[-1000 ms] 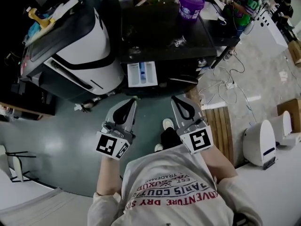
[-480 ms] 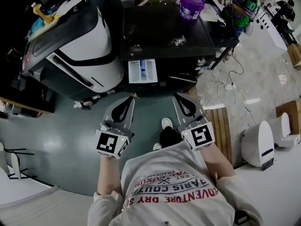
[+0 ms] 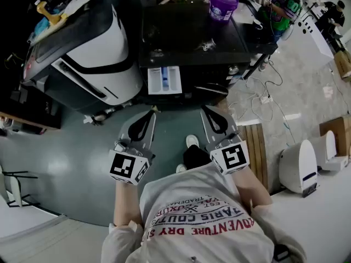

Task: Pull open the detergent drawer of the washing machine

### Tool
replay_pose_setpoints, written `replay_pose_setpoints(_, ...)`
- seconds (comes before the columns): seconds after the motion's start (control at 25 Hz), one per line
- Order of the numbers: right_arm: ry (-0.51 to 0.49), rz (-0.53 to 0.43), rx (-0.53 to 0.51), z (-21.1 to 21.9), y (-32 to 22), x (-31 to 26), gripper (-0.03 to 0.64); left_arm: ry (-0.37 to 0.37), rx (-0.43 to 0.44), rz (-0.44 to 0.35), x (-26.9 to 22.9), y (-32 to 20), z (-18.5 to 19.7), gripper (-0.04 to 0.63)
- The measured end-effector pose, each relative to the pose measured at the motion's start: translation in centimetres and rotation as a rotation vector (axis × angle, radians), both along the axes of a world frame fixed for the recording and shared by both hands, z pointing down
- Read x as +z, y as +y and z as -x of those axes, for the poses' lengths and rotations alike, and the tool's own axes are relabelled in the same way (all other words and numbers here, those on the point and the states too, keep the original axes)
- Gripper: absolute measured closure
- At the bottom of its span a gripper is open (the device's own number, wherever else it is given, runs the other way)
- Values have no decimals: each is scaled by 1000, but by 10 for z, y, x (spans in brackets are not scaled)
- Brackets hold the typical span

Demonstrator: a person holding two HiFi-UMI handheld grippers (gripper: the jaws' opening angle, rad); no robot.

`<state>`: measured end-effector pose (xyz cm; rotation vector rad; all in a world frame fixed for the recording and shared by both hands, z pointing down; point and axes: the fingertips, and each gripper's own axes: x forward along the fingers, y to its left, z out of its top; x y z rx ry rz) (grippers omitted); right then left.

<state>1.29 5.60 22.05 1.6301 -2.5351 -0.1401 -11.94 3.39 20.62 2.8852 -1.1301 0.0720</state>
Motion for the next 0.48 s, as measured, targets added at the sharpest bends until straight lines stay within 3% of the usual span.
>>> replay_pose_setpoints(0.48,-6,15,-14,4,0,10,617,21,-33,21,7,-1,5,594)
